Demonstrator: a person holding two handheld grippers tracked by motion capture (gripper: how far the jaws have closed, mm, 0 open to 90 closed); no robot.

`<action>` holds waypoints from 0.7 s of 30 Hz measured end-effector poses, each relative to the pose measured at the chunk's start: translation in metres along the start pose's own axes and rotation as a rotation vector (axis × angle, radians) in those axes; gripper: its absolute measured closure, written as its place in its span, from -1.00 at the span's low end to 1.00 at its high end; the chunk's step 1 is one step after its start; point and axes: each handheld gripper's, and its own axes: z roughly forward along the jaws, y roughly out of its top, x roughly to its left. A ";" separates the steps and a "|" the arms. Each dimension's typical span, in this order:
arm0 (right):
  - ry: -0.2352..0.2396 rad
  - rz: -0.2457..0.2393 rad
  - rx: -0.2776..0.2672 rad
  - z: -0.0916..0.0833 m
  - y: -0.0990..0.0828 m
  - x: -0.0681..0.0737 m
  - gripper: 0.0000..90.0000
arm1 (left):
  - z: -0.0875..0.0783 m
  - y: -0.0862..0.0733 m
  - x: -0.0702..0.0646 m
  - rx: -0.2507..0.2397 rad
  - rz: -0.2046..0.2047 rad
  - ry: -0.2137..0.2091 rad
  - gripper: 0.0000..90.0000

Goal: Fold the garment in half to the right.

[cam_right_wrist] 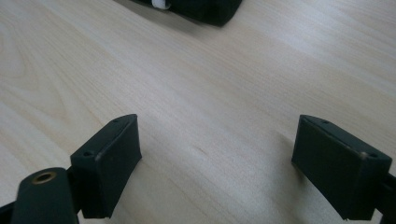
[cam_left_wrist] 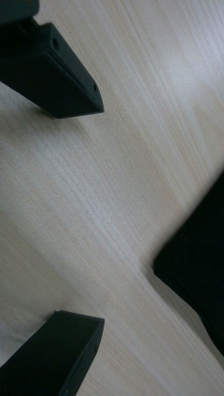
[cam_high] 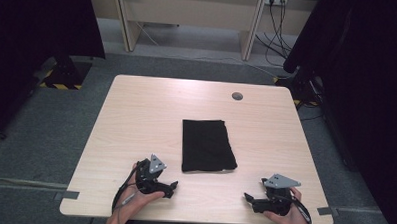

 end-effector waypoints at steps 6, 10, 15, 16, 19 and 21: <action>-0.003 0.002 -0.005 -0.004 -0.005 0.002 -0.65 | 0.000 0.000 0.000 0.000 0.000 0.000 -1.00; -0.005 0.004 -0.006 -0.005 -0.006 0.003 -0.65 | 0.000 0.000 0.000 0.000 0.000 0.000 -1.00; -0.006 0.004 -0.010 -0.006 -0.007 0.003 -0.65 | 0.000 0.000 0.000 0.000 0.000 0.000 -1.00; -0.007 0.006 -0.012 -0.006 -0.008 0.003 -0.65 | 0.000 0.000 0.000 0.000 0.000 0.000 -1.00; -0.006 0.005 -0.013 -0.007 -0.008 0.004 -0.65 | 0.000 0.000 0.000 0.000 0.000 0.000 -1.00; -0.006 0.005 -0.014 -0.007 -0.009 0.004 -0.65 | 0.000 0.000 0.000 -0.001 0.000 0.001 -1.00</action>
